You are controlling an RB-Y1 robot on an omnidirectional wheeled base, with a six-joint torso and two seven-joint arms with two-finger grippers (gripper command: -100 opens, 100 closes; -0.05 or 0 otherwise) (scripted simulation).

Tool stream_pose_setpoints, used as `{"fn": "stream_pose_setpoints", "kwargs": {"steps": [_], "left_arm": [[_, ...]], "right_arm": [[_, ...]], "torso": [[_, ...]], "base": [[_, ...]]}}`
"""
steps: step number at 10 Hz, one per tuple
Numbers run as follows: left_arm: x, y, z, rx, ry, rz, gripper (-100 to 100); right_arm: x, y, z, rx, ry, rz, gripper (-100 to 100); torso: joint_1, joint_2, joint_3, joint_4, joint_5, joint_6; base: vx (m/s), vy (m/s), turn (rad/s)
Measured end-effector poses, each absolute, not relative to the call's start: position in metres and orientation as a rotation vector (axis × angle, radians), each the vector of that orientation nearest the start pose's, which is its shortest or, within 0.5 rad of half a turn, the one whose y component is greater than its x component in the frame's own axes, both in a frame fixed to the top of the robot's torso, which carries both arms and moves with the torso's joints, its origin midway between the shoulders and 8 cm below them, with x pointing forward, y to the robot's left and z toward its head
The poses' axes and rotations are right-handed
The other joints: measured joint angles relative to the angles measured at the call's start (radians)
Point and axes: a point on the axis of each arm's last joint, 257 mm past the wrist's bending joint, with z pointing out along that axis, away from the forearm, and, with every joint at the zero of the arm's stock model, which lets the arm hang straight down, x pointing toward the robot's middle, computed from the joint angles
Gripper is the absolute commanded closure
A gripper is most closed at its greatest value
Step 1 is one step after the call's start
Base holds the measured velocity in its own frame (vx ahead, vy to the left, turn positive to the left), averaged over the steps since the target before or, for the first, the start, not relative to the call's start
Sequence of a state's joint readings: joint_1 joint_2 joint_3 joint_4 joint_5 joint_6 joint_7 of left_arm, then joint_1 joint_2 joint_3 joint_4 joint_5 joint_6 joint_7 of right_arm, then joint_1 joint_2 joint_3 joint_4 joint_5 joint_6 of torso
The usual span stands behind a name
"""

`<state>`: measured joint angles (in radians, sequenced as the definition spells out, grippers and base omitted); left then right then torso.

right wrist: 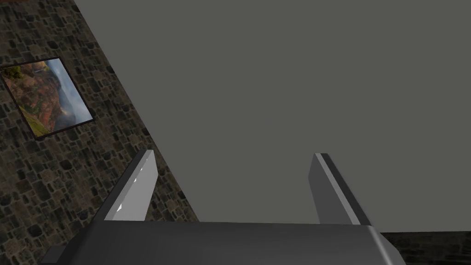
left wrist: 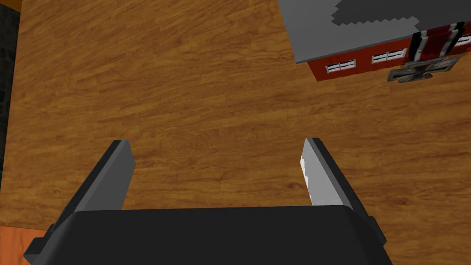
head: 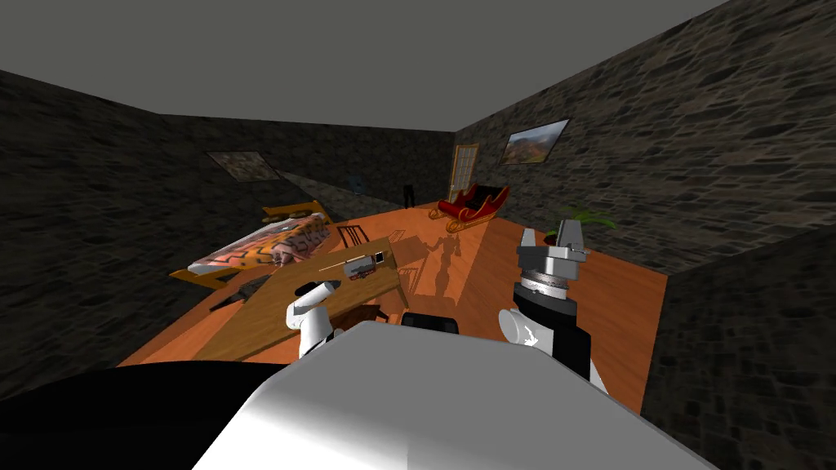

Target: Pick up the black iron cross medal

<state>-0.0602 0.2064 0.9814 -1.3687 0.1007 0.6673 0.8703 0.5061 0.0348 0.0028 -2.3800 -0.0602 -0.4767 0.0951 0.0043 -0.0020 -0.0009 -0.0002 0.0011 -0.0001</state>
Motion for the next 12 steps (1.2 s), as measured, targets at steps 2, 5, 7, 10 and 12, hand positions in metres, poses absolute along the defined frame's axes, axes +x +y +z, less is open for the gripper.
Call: {"fn": "stream_pose_setpoints", "kwargs": {"steps": [2,5,7,10,12], "left_arm": [[0.285,0.672,-0.393,-2.403,-0.435,-0.777,-100],[0.272,0.667,-0.419,-2.485,-0.593,-0.742,-100],[0.258,0.653,-0.444,-2.552,-0.726,-0.708,-100],[0.249,0.63,-0.471,-2.632,-0.896,-0.662,-100],[0.247,0.618,-0.487,-2.674,-0.993,-0.633,-100]], "right_arm": [[0.324,-0.286,0.062,0.628,0.52,1.266,0],[0.324,-0.286,0.062,0.628,0.52,1.266,0],[0.324,-0.286,0.062,0.628,0.52,1.266,0],[0.324,-0.286,0.062,0.628,0.52,1.266,0],[0.324,-0.286,0.062,0.628,0.52,1.266,0]], "torso": [[0.0,0.0,0.0,0.0,0.0,0.0],[0.0,-0.001,0.0,0.0,0.0,-0.001],[0.001,-0.001,-0.001,0.0,0.0,-0.001],[0.003,-0.002,-0.001,0.0,0.001,-0.001],[0.003,-0.002,-0.001,-0.001,0.001,-0.001]], "base": [[0.0,0.054,-0.262],[0.005,0.048,-0.199],[0.008,0.07,-0.273],[0.014,0.084,-0.212],[0.014,0.087,-0.17]]}}
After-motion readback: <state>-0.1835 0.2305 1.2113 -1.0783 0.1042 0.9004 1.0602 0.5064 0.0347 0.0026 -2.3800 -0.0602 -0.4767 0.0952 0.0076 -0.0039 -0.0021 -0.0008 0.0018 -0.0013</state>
